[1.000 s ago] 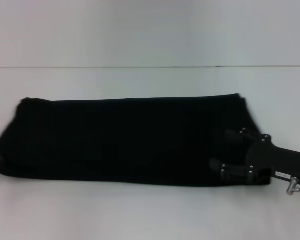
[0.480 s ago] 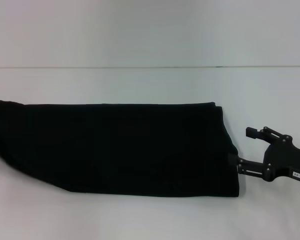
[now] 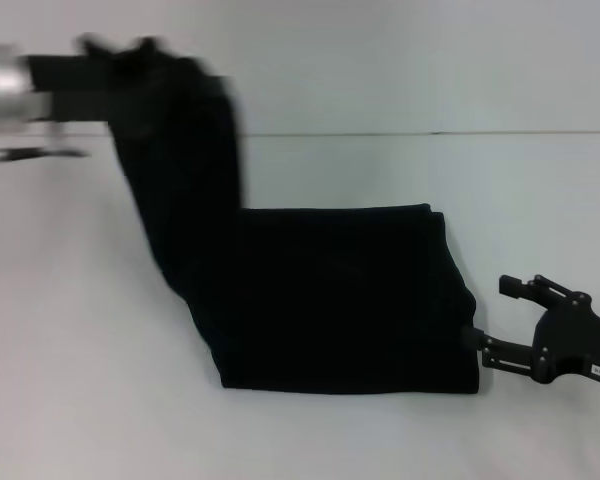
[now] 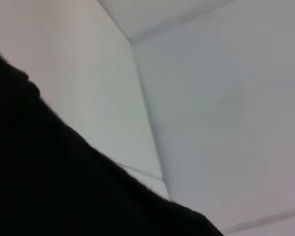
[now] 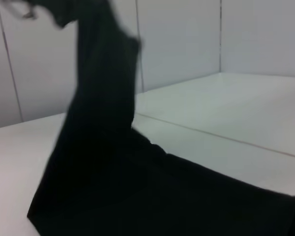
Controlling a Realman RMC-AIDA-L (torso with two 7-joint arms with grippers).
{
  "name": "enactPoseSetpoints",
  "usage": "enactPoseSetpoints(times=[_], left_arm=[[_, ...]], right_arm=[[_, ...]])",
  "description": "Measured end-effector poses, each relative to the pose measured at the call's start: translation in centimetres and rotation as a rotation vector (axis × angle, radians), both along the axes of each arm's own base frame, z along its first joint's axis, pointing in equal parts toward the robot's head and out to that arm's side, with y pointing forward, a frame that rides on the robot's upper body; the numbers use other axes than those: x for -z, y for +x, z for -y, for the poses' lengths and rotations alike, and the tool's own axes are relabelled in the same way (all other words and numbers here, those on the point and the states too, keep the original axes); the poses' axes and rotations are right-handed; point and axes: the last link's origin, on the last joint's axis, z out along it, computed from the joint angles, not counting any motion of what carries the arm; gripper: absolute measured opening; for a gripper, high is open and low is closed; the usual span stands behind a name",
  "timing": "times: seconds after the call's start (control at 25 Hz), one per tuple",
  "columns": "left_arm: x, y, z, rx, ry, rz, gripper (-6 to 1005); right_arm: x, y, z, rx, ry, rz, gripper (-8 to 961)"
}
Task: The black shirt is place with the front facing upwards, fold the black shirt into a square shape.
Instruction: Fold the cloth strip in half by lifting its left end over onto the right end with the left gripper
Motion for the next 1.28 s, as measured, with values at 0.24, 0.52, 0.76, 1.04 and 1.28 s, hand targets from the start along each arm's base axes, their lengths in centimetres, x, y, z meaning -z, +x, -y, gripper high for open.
enactPoseSetpoints(times=[0.24,0.52,0.76,1.04,1.28], left_arm=[[7.0,6.9,-0.1,0.161,-0.1,-0.007,5],[16.9,5.9,4.2,0.15,-0.209,0.013,4],[18.1,4.6,5.8,0.112,-0.234,0.062,4],[17.3,4.6,5.4,0.131,-0.216,0.065,4],[17.1,4.6,5.4,0.138,-0.213,0.069,4]], right_arm=[[0.3,0.4,0.6,0.021,-0.008,-0.009,893],[1.8,0.4,0.6,0.071,-0.028,-0.023,890],[4.2,-0.6,-1.0,0.117,-0.056,-0.002,887],[5.9,-2.7,-4.4,0.152,-0.038,0.043,884],[5.3,-5.1,-8.6,0.2,0.068,0.029,881]])
